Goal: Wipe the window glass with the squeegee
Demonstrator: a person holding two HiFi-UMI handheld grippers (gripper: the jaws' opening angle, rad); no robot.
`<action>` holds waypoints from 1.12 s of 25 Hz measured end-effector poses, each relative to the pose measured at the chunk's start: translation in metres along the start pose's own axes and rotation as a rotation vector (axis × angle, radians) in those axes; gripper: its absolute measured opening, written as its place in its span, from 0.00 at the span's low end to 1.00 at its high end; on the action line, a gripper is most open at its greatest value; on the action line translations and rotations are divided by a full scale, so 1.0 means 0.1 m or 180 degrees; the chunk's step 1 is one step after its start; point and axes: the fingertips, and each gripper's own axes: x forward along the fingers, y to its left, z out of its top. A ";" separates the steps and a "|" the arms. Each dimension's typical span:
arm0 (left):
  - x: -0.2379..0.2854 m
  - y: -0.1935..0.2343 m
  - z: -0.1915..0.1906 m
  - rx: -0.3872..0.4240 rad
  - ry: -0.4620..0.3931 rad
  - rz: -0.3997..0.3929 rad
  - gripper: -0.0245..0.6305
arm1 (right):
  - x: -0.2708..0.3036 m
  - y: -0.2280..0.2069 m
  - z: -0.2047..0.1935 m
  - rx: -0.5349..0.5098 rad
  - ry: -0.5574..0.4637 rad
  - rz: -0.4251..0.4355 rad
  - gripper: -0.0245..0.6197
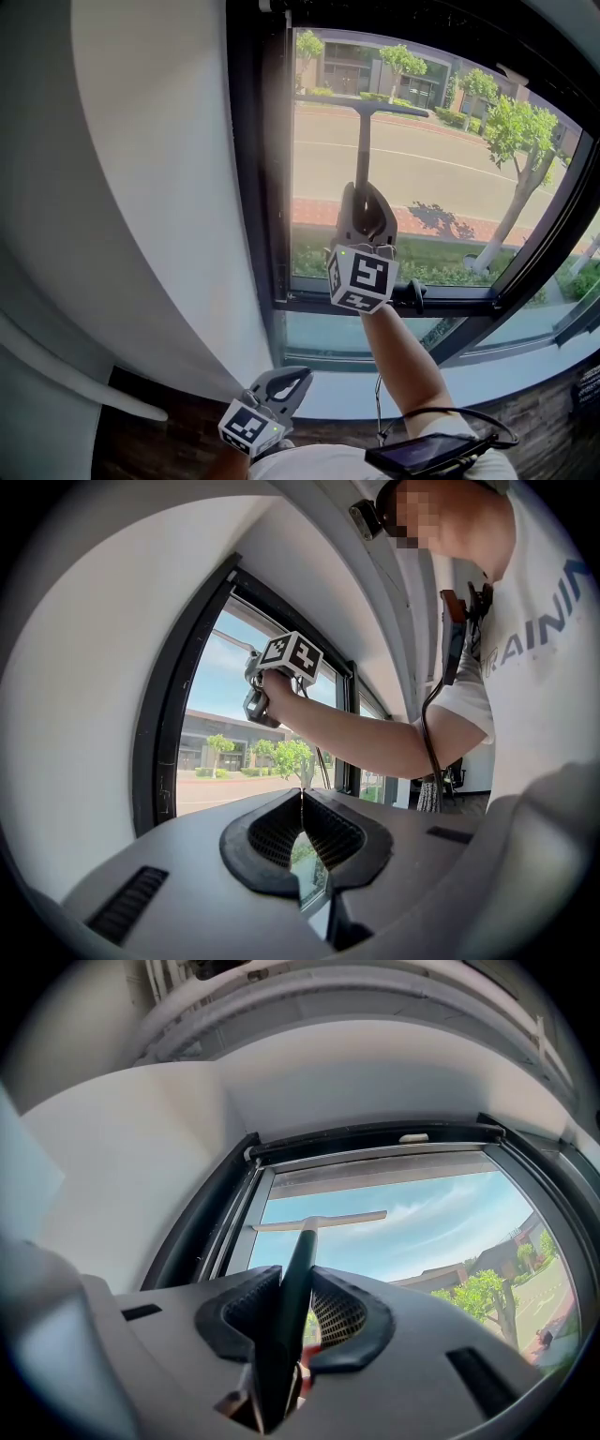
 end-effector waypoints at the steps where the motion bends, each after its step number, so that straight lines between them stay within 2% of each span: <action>1: 0.00 0.00 0.00 0.0009 0.0002 -0.0002 0.07 | -0.01 0.00 -0.02 -0.0005 0.0009 -0.0002 0.19; 28: -0.05 -0.06 -0.14 -0.0025 0.0127 -0.0001 0.07 | -0.54 0.05 -0.75 -0.0076 0.0340 0.0014 0.19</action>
